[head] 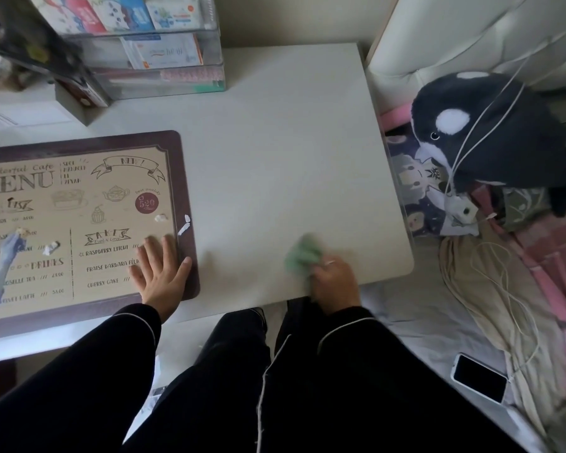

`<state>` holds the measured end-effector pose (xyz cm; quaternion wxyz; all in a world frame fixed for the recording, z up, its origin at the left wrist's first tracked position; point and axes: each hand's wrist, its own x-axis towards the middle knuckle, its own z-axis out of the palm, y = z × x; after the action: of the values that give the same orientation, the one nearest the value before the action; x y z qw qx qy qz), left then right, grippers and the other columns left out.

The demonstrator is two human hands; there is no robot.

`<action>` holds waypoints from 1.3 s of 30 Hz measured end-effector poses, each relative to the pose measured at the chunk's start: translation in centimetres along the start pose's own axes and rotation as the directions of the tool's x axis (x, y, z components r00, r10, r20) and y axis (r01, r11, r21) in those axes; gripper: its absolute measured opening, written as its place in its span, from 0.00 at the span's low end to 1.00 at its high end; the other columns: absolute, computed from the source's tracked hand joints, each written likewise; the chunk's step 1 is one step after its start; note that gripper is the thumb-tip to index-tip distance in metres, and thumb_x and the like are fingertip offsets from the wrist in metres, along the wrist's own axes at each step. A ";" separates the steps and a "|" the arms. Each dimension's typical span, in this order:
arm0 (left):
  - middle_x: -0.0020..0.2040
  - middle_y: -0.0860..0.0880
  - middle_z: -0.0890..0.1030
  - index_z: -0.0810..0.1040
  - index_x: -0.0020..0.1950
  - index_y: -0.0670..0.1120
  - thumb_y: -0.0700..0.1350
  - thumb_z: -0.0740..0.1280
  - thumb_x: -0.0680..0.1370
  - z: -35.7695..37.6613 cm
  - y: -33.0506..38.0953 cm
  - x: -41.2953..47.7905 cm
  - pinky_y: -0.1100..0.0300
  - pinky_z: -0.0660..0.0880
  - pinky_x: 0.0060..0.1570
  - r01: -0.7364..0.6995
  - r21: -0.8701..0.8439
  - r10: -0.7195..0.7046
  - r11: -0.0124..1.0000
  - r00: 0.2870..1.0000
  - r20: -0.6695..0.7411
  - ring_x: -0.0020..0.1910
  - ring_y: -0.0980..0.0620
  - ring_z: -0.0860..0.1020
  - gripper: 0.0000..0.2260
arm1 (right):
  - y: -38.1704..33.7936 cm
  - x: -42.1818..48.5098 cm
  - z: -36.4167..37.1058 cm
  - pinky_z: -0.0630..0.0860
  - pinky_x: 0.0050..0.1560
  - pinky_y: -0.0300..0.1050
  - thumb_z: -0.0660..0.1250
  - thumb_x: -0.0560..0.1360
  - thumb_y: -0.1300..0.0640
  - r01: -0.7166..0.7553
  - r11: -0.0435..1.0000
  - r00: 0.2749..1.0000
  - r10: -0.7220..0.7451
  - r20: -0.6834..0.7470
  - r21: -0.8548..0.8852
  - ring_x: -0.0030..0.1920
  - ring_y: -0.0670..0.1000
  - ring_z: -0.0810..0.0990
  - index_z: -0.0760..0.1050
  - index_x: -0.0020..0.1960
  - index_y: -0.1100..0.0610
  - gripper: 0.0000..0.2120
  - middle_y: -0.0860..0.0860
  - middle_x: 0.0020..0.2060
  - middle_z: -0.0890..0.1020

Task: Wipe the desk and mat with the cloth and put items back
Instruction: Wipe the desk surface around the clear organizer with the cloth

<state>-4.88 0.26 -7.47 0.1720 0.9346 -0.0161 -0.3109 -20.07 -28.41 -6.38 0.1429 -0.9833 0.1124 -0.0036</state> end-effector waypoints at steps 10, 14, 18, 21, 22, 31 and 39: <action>0.76 0.46 0.31 0.34 0.76 0.57 0.59 0.51 0.81 -0.3 0.3 0.0 0.47 0.28 0.68 0.010 0.017 -0.011 1.000 0.999 0.046 0.73 0.49 0.29 0.31 | 0.0 3.5 0.7 0.70 0.48 0.53 0.61 0.73 0.63 -0.633 0.774 0.771 0.633 -0.063 0.033 0.48 0.65 0.76 0.70 0.70 0.64 0.25 0.69 0.51 0.79; 0.76 0.45 0.30 0.32 0.75 0.56 0.60 0.50 0.81 -0.3 0.3 0.1 0.47 0.28 0.68 0.012 0.034 -0.014 0.999 0.997 0.074 0.73 0.48 0.29 0.32 | -10.2 2.9 3.8 0.73 0.51 0.49 0.68 0.71 0.53 0.107 0.994 0.959 -0.112 0.262 0.032 0.49 0.57 0.76 0.74 0.67 0.54 0.24 0.56 0.54 0.80; 0.76 0.44 0.31 0.32 0.76 0.55 0.61 0.50 0.80 -0.4 0.3 0.4 0.45 0.30 0.69 0.025 0.044 -0.029 0.999 0.994 0.104 0.73 0.46 0.29 0.33 | -6.5 5.3 2.6 0.77 0.50 0.44 0.77 0.60 0.49 0.574 0.819 0.792 -0.556 0.252 0.004 0.48 0.55 0.82 0.84 0.47 0.52 0.17 0.53 0.48 0.84; 0.75 0.43 0.30 0.31 0.75 0.53 0.63 0.50 0.79 -0.3 0.2 0.7 0.42 0.31 0.69 0.037 0.076 -0.046 0.996 0.992 0.114 0.73 0.44 0.29 0.35 | 1.2 9.6 1.0 0.72 0.54 0.52 0.65 0.71 0.57 -0.017 0.993 0.995 0.029 0.093 -0.120 0.53 0.63 0.77 0.77 0.61 0.61 0.19 0.62 0.54 0.80; 0.75 0.43 0.30 0.31 0.75 0.53 0.64 0.50 0.78 -0.3 0.1 0.7 0.42 0.32 0.70 0.038 0.075 -0.046 0.996 0.992 0.114 0.73 0.44 0.29 0.36 | 3.2 10.9 0.4 0.70 0.55 0.53 0.62 0.73 0.58 -0.323 0.935 0.944 0.330 0.026 -0.143 0.55 0.63 0.75 0.72 0.67 0.61 0.23 0.63 0.56 0.78; 0.71 0.48 0.24 0.23 0.71 0.50 0.64 0.72 0.65 -1.1 -0.2 -0.7 0.46 0.26 0.67 -0.066 0.013 0.065 0.998 0.994 0.082 0.69 0.50 0.22 0.61 | -11.0 15.9 4.2 0.65 0.59 0.49 0.61 0.77 0.55 -0.361 0.931 0.915 0.366 0.171 -0.063 0.62 0.59 0.68 0.58 0.75 0.60 0.30 0.58 0.64 0.72; 0.77 0.37 0.41 0.38 0.77 0.40 0.67 0.77 0.53 -3.7 -4.3 0.1 0.42 0.39 0.72 0.266 -0.232 -0.296 0.936 0.950 -0.104 0.76 0.41 0.39 0.68 | -18.8 16.5 4.5 0.71 0.55 0.52 0.68 0.71 0.62 0.020 0.997 0.953 -0.040 0.301 0.070 0.55 0.61 0.74 0.68 0.68 0.63 0.26 0.60 0.56 0.77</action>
<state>-2.98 5.48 -6.21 0.2264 0.9224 0.1634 -0.2670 0.36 -13.28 -5.82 0.1910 -0.9686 0.0740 0.1411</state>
